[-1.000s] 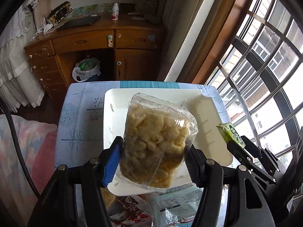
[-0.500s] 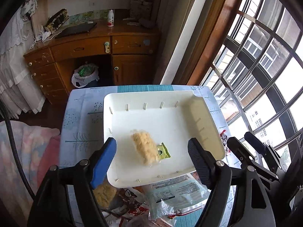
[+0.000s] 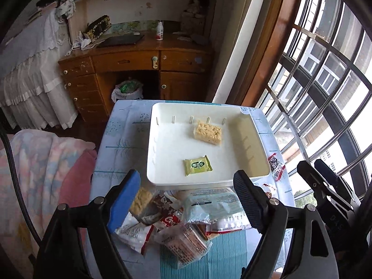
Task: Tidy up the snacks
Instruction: 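Withdraw both tools from the tray toward the remaining snack pile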
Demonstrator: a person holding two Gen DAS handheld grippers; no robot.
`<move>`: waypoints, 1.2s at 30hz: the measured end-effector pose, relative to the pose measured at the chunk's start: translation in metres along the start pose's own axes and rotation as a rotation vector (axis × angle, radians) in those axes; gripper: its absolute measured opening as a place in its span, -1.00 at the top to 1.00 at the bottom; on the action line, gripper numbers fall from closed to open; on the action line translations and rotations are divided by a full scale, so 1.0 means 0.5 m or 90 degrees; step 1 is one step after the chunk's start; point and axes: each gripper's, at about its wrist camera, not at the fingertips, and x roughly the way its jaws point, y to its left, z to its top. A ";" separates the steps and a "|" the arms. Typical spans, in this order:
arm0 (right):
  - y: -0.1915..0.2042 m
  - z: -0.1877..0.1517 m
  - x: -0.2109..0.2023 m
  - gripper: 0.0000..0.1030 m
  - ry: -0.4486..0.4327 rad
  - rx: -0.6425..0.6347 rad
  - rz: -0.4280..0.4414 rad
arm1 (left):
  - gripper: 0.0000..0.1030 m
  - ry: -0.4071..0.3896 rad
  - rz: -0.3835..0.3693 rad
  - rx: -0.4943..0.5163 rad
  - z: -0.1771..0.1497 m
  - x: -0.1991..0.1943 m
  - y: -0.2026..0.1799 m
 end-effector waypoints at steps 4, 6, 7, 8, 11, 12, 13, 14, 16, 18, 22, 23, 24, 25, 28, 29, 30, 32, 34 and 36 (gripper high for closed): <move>-0.010 -0.018 -0.033 -0.46 0.007 -0.007 0.021 | -0.58 -0.018 0.030 -0.023 -0.053 -0.049 0.007; -0.013 -0.028 -0.048 -0.46 0.011 -0.011 0.033 | -0.58 -0.024 0.041 -0.036 -0.079 -0.071 0.011; -0.015 -0.033 -0.055 -0.46 0.013 -0.013 0.040 | -0.58 -0.028 0.046 -0.044 -0.092 -0.082 0.014; -0.016 -0.037 -0.061 -0.46 0.015 -0.015 0.046 | -0.58 -0.031 0.052 -0.053 -0.105 -0.092 0.016; -0.019 -0.053 -0.075 -0.46 0.022 -0.026 0.065 | -0.59 -0.032 0.076 -0.075 -0.140 -0.117 0.022; -0.021 -0.058 -0.079 -0.46 0.026 -0.028 0.071 | -0.59 -0.031 0.084 -0.084 -0.153 -0.124 0.024; -0.025 -0.061 -0.081 -0.46 0.030 -0.029 0.077 | -0.59 -0.030 0.090 -0.091 -0.164 -0.130 0.023; -0.029 -0.064 -0.082 -0.46 0.034 -0.028 0.084 | -0.59 -0.028 0.094 -0.100 -0.175 -0.136 0.026; -0.036 -0.075 -0.083 -0.46 0.046 -0.025 0.095 | -0.59 -0.020 0.102 -0.114 -0.196 -0.144 0.030; -0.042 -0.085 -0.082 -0.46 0.059 -0.022 0.104 | -0.60 -0.003 0.113 -0.126 -0.213 -0.145 0.035; -0.054 -0.106 -0.080 -0.46 0.092 -0.007 0.118 | -0.60 0.024 0.125 -0.143 -0.241 -0.142 0.040; -0.057 -0.112 -0.079 -0.46 0.098 -0.001 0.121 | -0.60 0.033 0.127 -0.146 -0.246 -0.139 0.041; -0.061 -0.117 -0.078 -0.46 0.105 0.006 0.123 | -0.60 0.040 0.129 -0.149 -0.251 -0.136 0.043; -0.065 -0.123 -0.076 -0.46 0.112 0.013 0.125 | -0.60 0.046 0.130 -0.151 -0.255 -0.134 0.043; -0.077 -0.142 -0.067 -0.45 0.137 0.039 0.132 | -0.60 0.063 0.131 -0.152 -0.263 -0.122 0.043; -0.082 -0.149 -0.062 -0.45 0.146 0.046 0.133 | -0.60 0.070 0.134 -0.151 -0.264 -0.116 0.044; -0.084 -0.156 -0.057 -0.45 0.156 0.053 0.133 | -0.60 0.075 0.135 -0.150 -0.266 -0.112 0.044; -0.091 -0.170 -0.049 -0.45 0.175 0.070 0.131 | -0.60 0.086 0.135 -0.150 -0.267 -0.101 0.047; -0.101 -0.183 -0.040 -0.45 0.192 0.091 0.129 | -0.60 0.092 0.132 -0.150 -0.267 -0.092 0.051; -0.110 -0.195 -0.030 -0.45 0.210 0.115 0.126 | -0.60 0.100 0.131 -0.146 -0.266 -0.082 0.058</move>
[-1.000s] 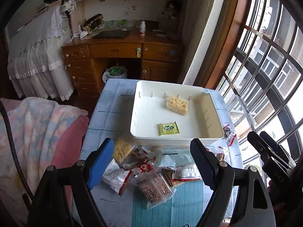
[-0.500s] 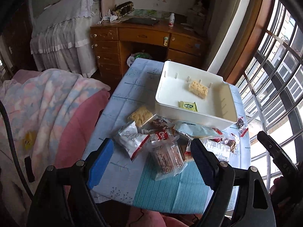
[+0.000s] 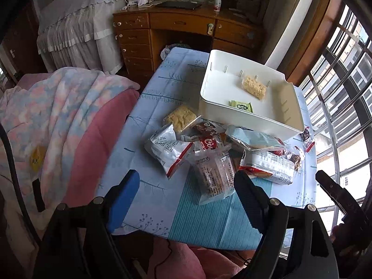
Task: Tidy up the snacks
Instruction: 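Withdraw both tools from the tray toward the remaining snack pile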
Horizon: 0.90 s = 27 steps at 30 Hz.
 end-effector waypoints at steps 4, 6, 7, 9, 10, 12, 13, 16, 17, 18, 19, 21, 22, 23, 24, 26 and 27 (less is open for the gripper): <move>-0.017 -0.011 0.018 -0.45 0.020 0.042 -0.014 | -0.60 0.013 -0.005 0.015 0.014 0.024 0.014; -0.020 -0.017 0.026 -0.45 0.027 0.060 -0.022 | -0.60 0.016 -0.008 0.026 0.024 0.036 0.024; -0.020 -0.019 0.029 -0.45 0.031 0.069 -0.024 | -0.60 0.021 -0.011 0.033 0.031 0.044 0.030; -0.018 -0.026 0.037 -0.45 0.038 0.092 -0.030 | -0.60 0.030 -0.019 0.043 0.041 0.058 0.044; -0.017 -0.029 0.042 -0.45 0.042 0.104 -0.033 | -0.60 0.039 -0.024 0.049 0.047 0.067 0.052; -0.010 -0.039 0.049 -0.45 0.046 0.129 -0.042 | -0.60 0.051 -0.036 0.065 0.056 0.082 0.067; -0.007 -0.043 0.051 -0.45 0.046 0.141 -0.045 | -0.60 0.055 -0.039 0.076 0.062 0.090 0.074; 0.004 -0.057 0.061 -0.45 0.044 0.182 -0.052 | -0.60 0.072 -0.045 0.109 0.082 0.113 0.096; 0.007 -0.062 0.065 -0.45 0.044 0.199 -0.055 | -0.60 0.079 -0.050 0.120 0.090 0.122 0.101; 0.012 -0.069 0.069 -0.45 0.044 0.215 -0.059 | -0.60 0.084 -0.055 0.130 0.097 0.129 0.106; 0.016 -0.074 0.073 -0.45 0.044 0.228 -0.062 | -0.60 0.089 -0.060 0.143 0.103 0.136 0.111; 0.025 -0.088 0.082 -0.45 0.044 0.257 -0.071 | -0.60 0.102 -0.070 0.175 0.113 0.152 0.117; 0.031 -0.095 0.088 -0.45 0.045 0.272 -0.073 | -0.60 0.109 -0.073 0.193 0.117 0.161 0.118; 0.035 -0.102 0.095 -0.45 0.048 0.288 -0.077 | -0.60 0.116 -0.075 0.212 0.122 0.170 0.117; 0.040 -0.110 0.102 -0.45 0.050 0.303 -0.080 | -0.60 0.120 -0.078 0.228 0.125 0.178 0.116; 0.049 -0.124 0.116 -0.45 0.050 0.331 -0.083 | -0.60 0.129 -0.083 0.262 0.133 0.194 0.113; 0.054 -0.131 0.124 -0.45 0.050 0.345 -0.083 | -0.60 0.134 -0.086 0.283 0.136 0.203 0.110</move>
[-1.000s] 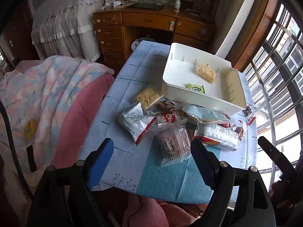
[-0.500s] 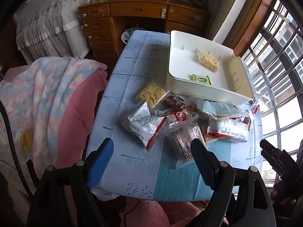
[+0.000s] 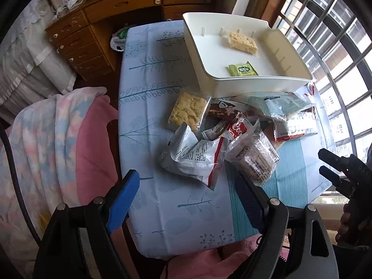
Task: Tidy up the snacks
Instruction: 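Withdraw both tools from the tray toward the remaining snack pile, then grasp the white wafer packet with the left tool while the right tool grasps the clear cookie bag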
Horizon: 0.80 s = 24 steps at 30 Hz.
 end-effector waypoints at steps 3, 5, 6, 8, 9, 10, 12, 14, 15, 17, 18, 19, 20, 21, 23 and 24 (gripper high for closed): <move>0.006 -0.020 0.021 -0.45 -0.003 0.036 -0.005 | -0.60 0.018 -0.003 0.059 0.012 0.024 -0.005; 0.011 -0.032 0.036 -0.45 -0.006 0.055 -0.015 | -0.60 0.031 -0.007 0.096 0.017 0.043 -0.009; 0.013 -0.037 0.043 -0.45 -0.005 0.063 -0.017 | -0.60 0.039 -0.009 0.108 0.019 0.053 -0.011; 0.018 -0.048 0.060 -0.45 0.002 0.081 -0.017 | -0.60 0.060 -0.013 0.132 0.024 0.077 -0.015; 0.020 -0.052 0.069 -0.45 0.008 0.091 -0.018 | -0.60 0.070 -0.014 0.142 0.025 0.088 -0.016; 0.020 -0.056 0.078 -0.45 0.014 0.101 -0.020 | -0.60 0.082 -0.018 0.151 0.028 0.102 -0.016; 0.022 -0.064 0.095 -0.45 0.026 0.118 -0.025 | -0.60 0.103 -0.023 0.163 0.032 0.126 -0.017; 0.026 -0.072 0.112 -0.45 0.039 0.128 -0.027 | -0.60 0.122 -0.025 0.165 0.038 0.151 -0.015; 0.029 -0.075 0.120 -0.45 0.046 0.133 -0.027 | -0.60 0.133 -0.028 0.163 0.041 0.164 -0.013; 0.036 -0.081 0.135 -0.45 0.062 0.143 -0.025 | -0.60 0.154 -0.036 0.158 0.046 0.187 -0.009; 0.040 -0.084 0.143 -0.45 0.070 0.147 -0.023 | -0.60 0.164 -0.034 0.159 0.049 0.199 -0.008; 0.045 -0.086 0.150 -0.45 0.078 0.151 -0.023 | -0.60 0.171 -0.029 0.160 0.052 0.209 -0.007; 0.049 -0.088 0.158 -0.45 0.085 0.154 -0.024 | -0.60 0.177 -0.025 0.160 0.054 0.219 -0.006; 0.053 -0.088 0.164 -0.45 0.092 0.158 -0.025 | -0.60 0.183 -0.024 0.161 0.056 0.226 -0.006; 0.063 -0.088 0.178 -0.46 0.103 0.163 -0.022 | -0.60 0.199 -0.028 0.158 0.062 0.244 -0.003; 0.067 -0.089 0.186 -0.46 0.109 0.165 -0.019 | -0.60 0.206 -0.032 0.154 0.064 0.253 -0.001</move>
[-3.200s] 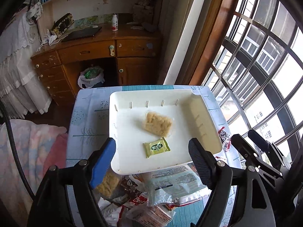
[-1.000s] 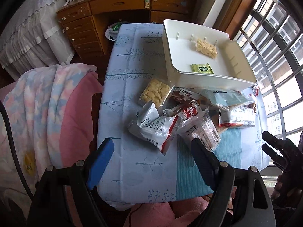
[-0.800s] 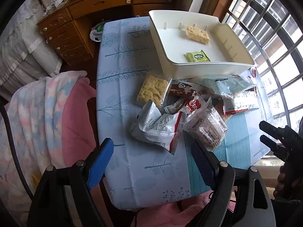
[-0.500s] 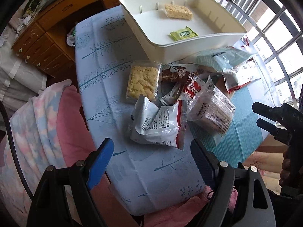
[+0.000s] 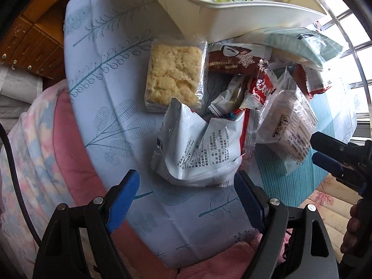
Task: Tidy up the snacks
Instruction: 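Grasp the white wafer packet with the left tool while the right tool grasps the clear cookie bag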
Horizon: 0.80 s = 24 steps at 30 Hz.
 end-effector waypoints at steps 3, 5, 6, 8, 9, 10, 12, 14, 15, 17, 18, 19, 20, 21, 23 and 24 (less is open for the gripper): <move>0.018 0.001 0.020 -0.46 0.016 0.011 0.003 | -0.60 0.016 -0.013 -0.010 0.012 0.021 0.012; 0.026 0.003 0.034 -0.47 0.028 0.017 0.001 | -0.60 0.021 -0.035 -0.016 0.017 0.028 0.019; 0.026 0.004 0.040 -0.48 0.032 0.019 -0.003 | -0.60 0.023 -0.044 -0.020 0.020 0.031 0.022; 0.032 0.007 0.049 -0.57 0.036 0.024 -0.011 | -0.60 0.025 -0.057 -0.021 0.024 0.038 0.026; 0.033 0.009 0.053 -0.58 0.038 0.029 -0.013 | -0.60 0.026 -0.061 -0.020 0.028 0.041 0.027; 0.033 0.011 0.056 -0.60 0.040 0.032 -0.014 | -0.60 0.028 -0.068 -0.020 0.031 0.044 0.028; 0.038 0.015 0.063 -0.69 0.042 0.038 -0.025 | -0.60 0.029 -0.076 -0.021 0.038 0.050 0.030; 0.039 0.018 0.069 -0.76 0.042 0.047 -0.037 | -0.60 0.030 -0.085 -0.022 0.044 0.055 0.031; 0.041 0.021 0.072 -0.78 0.042 0.053 -0.043 | -0.60 0.030 -0.090 -0.025 0.047 0.058 0.032; 0.040 0.028 0.075 -0.83 0.043 0.066 -0.054 | -0.60 0.030 -0.091 -0.031 0.054 0.061 0.033; 0.040 0.030 0.078 -0.84 0.042 0.075 -0.061 | -0.60 0.028 -0.090 -0.033 0.058 0.062 0.034; 0.047 0.033 0.083 -0.85 0.043 0.081 -0.066 | -0.60 0.026 -0.086 -0.033 0.067 0.063 0.036; 0.050 0.035 0.086 -0.86 0.044 0.087 -0.068 | -0.60 0.028 -0.089 -0.033 0.075 0.066 0.038; 0.052 0.036 0.089 -0.86 0.045 0.092 -0.072 | -0.63 0.029 -0.089 -0.035 0.079 0.068 0.042; 0.060 0.040 0.094 -0.88 0.047 0.094 -0.089 | -0.63 0.029 -0.095 -0.038 0.086 0.070 0.049; 0.063 0.042 0.098 -0.88 0.047 0.096 -0.099 | -0.63 0.029 -0.097 -0.040 0.095 0.069 0.054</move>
